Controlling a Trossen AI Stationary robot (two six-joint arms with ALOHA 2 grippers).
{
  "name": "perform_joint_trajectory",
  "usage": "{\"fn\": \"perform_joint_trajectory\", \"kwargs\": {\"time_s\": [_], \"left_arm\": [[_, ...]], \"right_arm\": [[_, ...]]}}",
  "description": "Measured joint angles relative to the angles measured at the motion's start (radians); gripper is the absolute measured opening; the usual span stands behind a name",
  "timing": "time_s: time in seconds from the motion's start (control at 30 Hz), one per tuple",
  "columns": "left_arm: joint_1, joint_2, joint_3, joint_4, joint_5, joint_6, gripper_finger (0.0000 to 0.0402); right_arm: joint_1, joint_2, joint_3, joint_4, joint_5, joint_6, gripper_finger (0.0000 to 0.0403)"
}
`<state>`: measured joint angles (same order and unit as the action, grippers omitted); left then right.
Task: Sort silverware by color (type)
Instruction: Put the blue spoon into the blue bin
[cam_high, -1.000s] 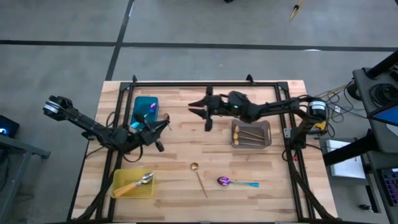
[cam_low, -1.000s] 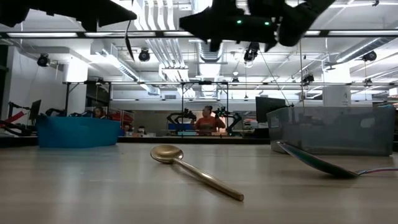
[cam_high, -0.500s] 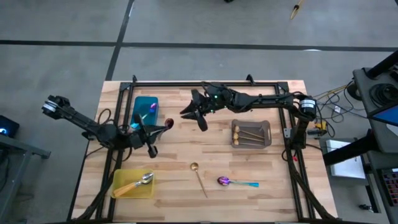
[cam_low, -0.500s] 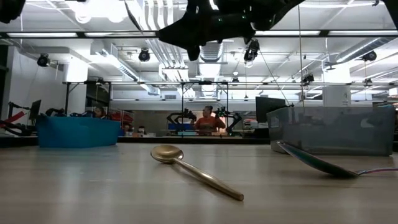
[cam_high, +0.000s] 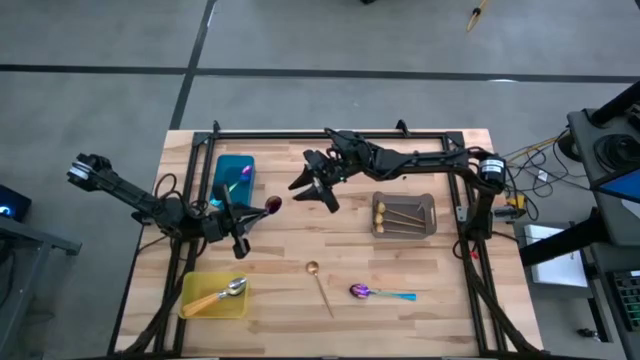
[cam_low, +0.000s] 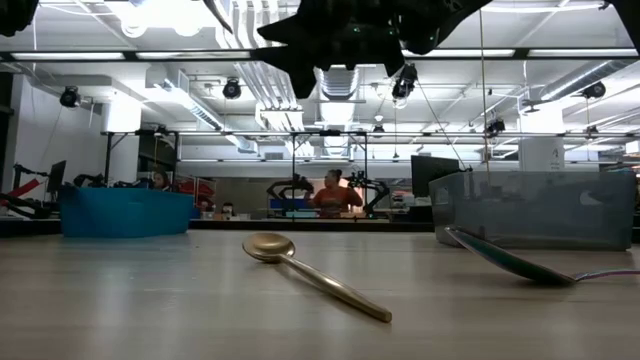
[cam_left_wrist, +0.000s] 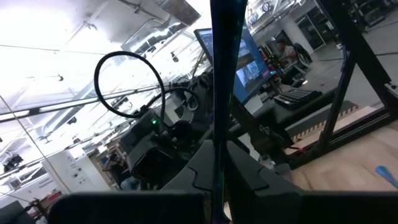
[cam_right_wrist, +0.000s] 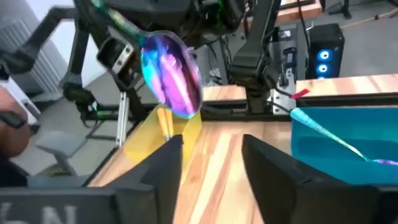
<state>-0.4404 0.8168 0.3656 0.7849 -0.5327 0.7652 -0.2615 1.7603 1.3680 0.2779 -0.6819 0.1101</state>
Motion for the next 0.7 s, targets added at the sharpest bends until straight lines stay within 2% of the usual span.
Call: {"fn": "perform_joint_trajectory", "kwargs": {"time_s": [0.13, 0.3, 0.5, 0.7], "left_arm": [[0.0, 0.003, 0.0, -0.001, 0.0, -0.005, 0.0], [0.0, 0.014, 0.0, -0.002, 0.0, -0.006, 0.0], [0.003, 0.032, 0.0, 0.0, 0.0, -0.005, 0.0], [0.013, 0.046, 0.0, 0.0, -0.004, 0.006, 0.0]], "right_arm": [[0.004, 0.021, 0.0, 0.044, 0.0, 0.022, 0.0207], [0.013, 0.041, 0.0, 0.095, -0.008, 0.03, 0.0239], [0.023, 0.084, 0.0, 0.244, -0.013, 0.091, 0.0244], [0.028, 0.129, 0.0, 0.399, -0.073, 0.185, 0.0244]]}}
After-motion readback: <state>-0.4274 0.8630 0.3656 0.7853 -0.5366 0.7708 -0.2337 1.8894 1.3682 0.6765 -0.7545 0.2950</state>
